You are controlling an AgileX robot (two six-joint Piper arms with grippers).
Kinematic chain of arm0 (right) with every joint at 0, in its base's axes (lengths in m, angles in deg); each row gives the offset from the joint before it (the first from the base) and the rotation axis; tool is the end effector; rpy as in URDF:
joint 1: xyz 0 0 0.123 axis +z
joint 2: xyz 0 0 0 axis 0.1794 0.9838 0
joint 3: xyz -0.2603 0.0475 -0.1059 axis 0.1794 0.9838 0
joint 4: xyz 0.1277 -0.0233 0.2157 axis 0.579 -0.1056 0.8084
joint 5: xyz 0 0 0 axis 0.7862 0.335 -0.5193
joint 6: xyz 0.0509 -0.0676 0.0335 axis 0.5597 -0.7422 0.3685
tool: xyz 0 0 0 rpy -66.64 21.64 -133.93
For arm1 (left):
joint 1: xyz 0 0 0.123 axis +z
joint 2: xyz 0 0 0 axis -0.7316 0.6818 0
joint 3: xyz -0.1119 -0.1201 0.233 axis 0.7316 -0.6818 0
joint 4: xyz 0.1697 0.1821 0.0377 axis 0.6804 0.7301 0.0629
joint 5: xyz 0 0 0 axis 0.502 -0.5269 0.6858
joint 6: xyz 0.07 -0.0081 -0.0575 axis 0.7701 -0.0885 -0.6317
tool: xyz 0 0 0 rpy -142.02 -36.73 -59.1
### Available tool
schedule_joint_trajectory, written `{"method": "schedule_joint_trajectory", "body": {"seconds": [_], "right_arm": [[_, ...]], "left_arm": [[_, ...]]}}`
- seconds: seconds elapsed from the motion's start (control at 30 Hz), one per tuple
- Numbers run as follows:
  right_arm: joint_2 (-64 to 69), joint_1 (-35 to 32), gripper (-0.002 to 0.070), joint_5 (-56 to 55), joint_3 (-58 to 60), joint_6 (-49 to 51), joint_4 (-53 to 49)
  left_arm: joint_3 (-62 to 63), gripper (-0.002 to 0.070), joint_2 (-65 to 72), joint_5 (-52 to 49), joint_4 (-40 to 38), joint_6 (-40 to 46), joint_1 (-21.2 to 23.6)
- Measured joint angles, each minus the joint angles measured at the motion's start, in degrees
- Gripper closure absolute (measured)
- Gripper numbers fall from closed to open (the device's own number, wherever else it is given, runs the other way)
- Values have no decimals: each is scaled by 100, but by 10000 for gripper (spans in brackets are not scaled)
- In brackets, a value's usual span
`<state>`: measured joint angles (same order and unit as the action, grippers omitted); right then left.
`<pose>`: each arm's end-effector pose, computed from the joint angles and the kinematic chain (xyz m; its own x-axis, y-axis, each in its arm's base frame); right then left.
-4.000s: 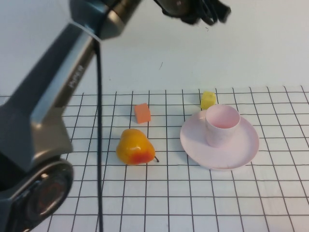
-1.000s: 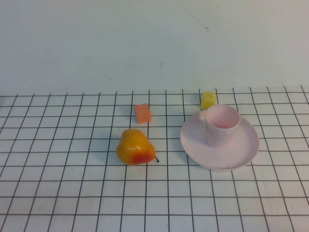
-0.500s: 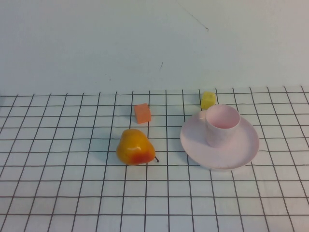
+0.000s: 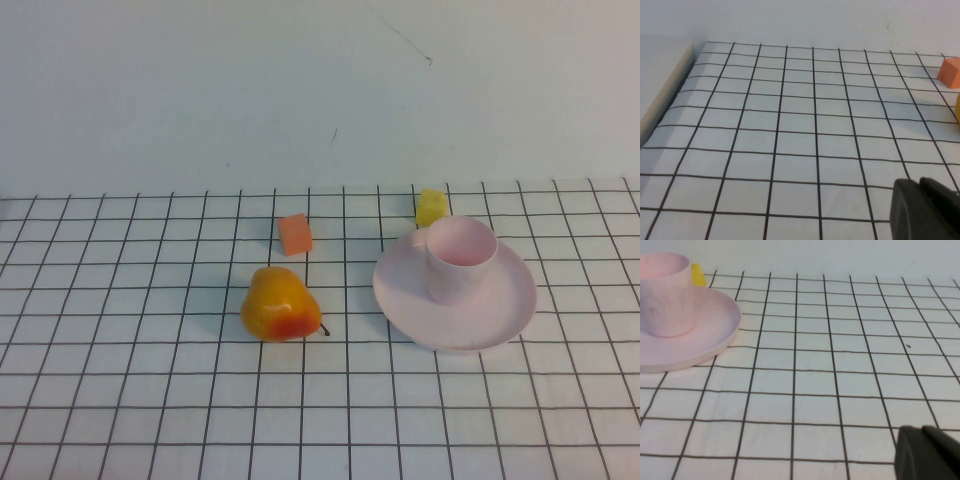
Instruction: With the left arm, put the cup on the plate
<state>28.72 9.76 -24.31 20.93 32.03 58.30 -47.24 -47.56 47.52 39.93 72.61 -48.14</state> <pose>0.0525 -0.0026 0.1715 -0.2922 -0.0671 -0.9540 0.0116 0.9972 -0.0737 0.0543 -0.0027 0.1766 -0.2399 -0.1514 -0.9589 0.0000 0.9878 -0.1559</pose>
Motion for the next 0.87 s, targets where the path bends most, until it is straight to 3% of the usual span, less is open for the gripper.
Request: {"method": "schedule_joint_trajectory", "body": {"seconds": [0.87], "right_arm": [[0,0,678,0,0,0,0]], "left_arm": [[10,677,0,-36,0,309,0]]}}
